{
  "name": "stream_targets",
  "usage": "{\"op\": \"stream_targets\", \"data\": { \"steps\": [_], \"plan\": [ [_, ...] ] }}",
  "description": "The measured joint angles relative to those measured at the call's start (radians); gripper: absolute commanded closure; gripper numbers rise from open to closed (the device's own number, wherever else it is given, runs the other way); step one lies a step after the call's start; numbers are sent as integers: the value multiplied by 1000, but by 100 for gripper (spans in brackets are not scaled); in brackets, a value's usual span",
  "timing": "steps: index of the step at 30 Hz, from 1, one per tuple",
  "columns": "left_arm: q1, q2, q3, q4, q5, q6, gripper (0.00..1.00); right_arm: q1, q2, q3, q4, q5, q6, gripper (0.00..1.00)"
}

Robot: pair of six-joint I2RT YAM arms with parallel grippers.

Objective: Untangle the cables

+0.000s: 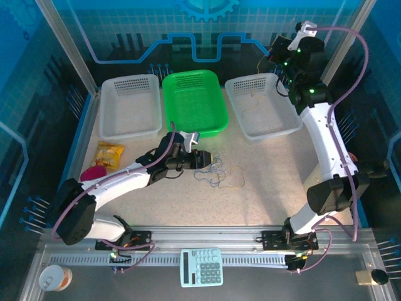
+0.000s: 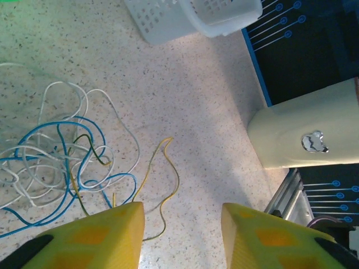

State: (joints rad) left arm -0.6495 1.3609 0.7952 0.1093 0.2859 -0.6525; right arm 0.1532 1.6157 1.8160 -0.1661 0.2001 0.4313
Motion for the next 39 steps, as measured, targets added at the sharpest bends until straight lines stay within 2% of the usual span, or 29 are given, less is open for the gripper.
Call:
{"op": "stream_targets", "data": {
  "steps": [5, 9, 11, 14, 15, 18, 24, 28, 33, 38, 39],
  "plan": [
    [-1, -21, 5, -19, 0, 2, 46, 8, 48, -40, -34, 93, -33, 100],
    [-1, -42, 12, -35, 0, 0, 45, 15, 72, -111, -57, 133, -34, 98],
    [-1, -56, 17, -39, -1, 0, 43, 18, 82, -153, -76, 140, -37, 86],
    [-1, -84, 29, -50, -1, 0, 41, 19, 103, -187, -116, 141, -38, 44],
    [-1, -93, 35, -53, -1, 0, 41, 19, 111, -192, -134, 140, -40, 32],
    [-1, -117, 50, -56, -2, 0, 41, 18, 117, -196, -174, 130, -38, 19],
    [-1, -169, 68, -72, -21, 0, 32, 16, 79, -196, -208, 61, -21, 16],
    [-1, -191, 69, -80, -29, 1, 26, 16, -18, -233, -210, -24, 21, 16],
    [-1, -199, 68, -90, -39, 0, 17, 34, -217, -409, -187, -129, 86, 16],
    [-2, -212, 61, -96, -50, -1, 1, 125, -372, -639, -178, -175, 124, 17],
    [-2, -216, 54, -96, -53, -1, 1, 148, -398, -694, -180, -180, 131, 17]
  ]
}}
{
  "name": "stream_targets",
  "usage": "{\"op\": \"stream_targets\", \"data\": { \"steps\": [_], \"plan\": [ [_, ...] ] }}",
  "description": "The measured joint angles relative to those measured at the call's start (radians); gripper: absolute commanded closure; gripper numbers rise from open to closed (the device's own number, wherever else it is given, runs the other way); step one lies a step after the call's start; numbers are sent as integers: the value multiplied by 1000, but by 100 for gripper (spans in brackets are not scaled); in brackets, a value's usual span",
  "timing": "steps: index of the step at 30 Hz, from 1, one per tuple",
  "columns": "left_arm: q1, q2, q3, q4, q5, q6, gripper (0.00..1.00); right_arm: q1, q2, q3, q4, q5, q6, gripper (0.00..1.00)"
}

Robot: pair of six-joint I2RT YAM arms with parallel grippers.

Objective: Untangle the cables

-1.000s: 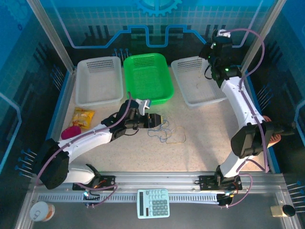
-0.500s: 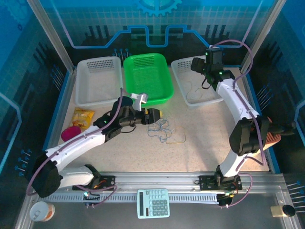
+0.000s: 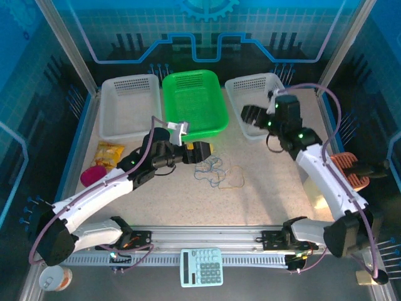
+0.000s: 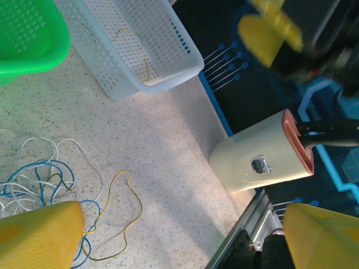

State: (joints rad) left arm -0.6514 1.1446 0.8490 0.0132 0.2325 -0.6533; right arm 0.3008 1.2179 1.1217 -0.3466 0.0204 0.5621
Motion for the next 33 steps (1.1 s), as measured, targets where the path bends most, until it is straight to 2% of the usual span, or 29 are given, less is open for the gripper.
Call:
{"op": "stream_targets", "data": {
  "steps": [5, 14, 18, 24, 33],
  "plan": [
    [0, -8, -36, -23, -26, -4, 1, 97, -88, -217, -28, -4, 20, 18],
    [0, -10, -49, -104, -99, -61, 1, 267, -151, -492, -46, -4, 99, 33],
    [0, -10, -52, -114, -106, -85, 1, 365, -151, -517, -48, 9, 118, 37],
    [-1, -9, -52, -117, -105, -109, 1, 447, -144, -514, -74, 58, 96, 35],
    [0, -6, -52, -118, -105, -130, 1, 481, -71, -486, -137, 97, 16, 33]
  ]
}}
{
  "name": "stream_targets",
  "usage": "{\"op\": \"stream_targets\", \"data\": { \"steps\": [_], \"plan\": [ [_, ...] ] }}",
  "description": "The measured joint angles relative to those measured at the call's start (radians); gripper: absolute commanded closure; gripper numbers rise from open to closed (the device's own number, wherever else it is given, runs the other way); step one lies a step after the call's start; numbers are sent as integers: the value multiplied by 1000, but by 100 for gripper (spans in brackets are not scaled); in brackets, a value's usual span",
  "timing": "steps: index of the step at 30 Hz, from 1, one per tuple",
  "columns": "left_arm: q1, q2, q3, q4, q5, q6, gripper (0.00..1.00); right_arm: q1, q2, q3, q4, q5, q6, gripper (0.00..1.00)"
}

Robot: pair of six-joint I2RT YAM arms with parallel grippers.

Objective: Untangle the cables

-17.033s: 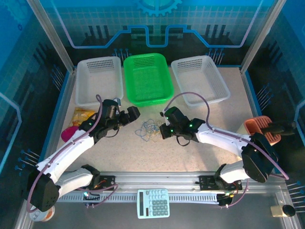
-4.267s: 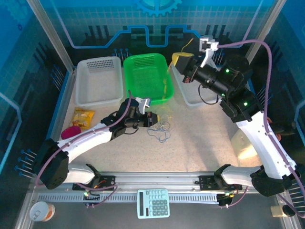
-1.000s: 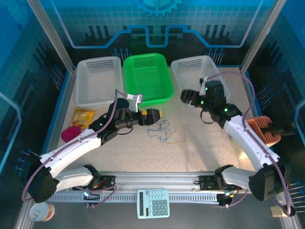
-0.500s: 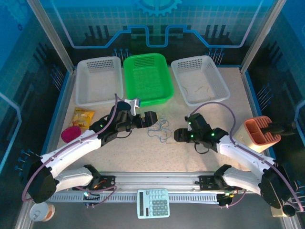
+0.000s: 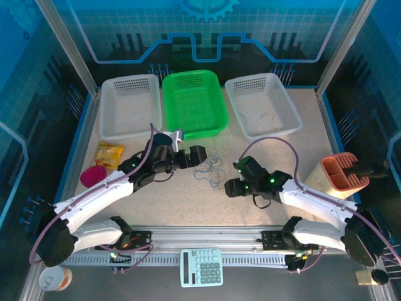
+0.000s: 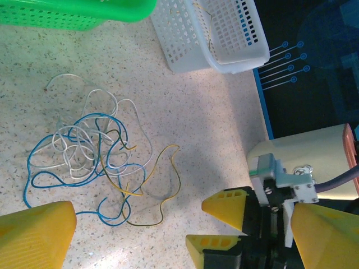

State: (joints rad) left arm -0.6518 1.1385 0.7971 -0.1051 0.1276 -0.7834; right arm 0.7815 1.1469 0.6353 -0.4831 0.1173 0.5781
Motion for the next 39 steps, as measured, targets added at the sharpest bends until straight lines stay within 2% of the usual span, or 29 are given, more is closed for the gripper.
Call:
{"op": "stream_targets", "data": {
  "steps": [15, 19, 24, 32, 35, 39],
  "plan": [
    [0, 69, 0, 21, 21, -5, 1, 70, 259, 119, -15, 93, -122, 33],
    [0, 69, 4, 21, 23, -5, 1, 70, 323, 150, -7, 108, -161, 37],
    [0, 69, 10, 23, 23, -5, 1, 70, 381, 176, 11, 106, -210, 52],
    [0, 61, 12, 23, 23, -5, 1, 71, 396, 179, 34, 77, -266, 94],
    [0, 57, 12, 23, 23, -5, 1, 71, 383, 179, 34, 64, -297, 100],
    [0, 57, 12, 23, 22, -10, 1, 66, 315, 178, 29, 26, -349, 100]
  ]
}}
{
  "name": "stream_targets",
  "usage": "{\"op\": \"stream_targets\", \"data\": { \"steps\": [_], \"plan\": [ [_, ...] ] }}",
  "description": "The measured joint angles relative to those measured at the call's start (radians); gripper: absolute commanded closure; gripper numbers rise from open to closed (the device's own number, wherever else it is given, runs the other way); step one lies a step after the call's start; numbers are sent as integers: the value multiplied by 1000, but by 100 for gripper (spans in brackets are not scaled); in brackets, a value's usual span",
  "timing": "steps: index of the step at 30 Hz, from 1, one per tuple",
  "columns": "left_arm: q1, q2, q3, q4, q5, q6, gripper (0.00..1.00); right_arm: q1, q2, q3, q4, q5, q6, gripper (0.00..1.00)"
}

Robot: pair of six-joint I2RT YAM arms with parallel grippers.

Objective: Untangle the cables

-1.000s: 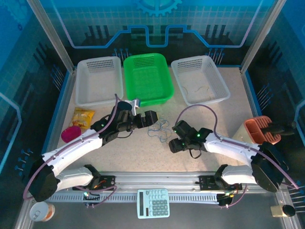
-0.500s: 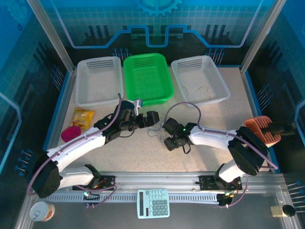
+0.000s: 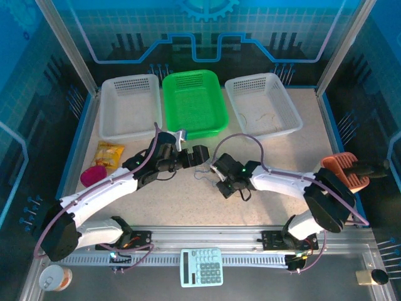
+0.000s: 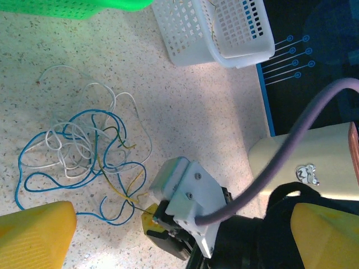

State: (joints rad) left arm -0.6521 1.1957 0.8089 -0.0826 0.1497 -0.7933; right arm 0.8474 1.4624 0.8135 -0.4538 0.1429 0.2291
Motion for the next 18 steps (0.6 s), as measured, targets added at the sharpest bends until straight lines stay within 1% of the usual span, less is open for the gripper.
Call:
{"op": "stream_targets", "data": {
  "steps": [3, 9, 14, 18],
  "plan": [
    [0, 0, 0, 0, 0, -16, 1, -26, -80, 0, -3, -76, -27, 100],
    [0, 0, 0, 2, 1, -21, 1, -147, -236, 2, -2, -322, -46, 100],
    [0, 0, 2, 6, 2, -21, 1, -238, -319, 3, 34, -501, -4, 100],
    [0, 0, 2, 11, 5, -21, 1, -290, -350, 3, 79, -578, 51, 100]
  ]
}}
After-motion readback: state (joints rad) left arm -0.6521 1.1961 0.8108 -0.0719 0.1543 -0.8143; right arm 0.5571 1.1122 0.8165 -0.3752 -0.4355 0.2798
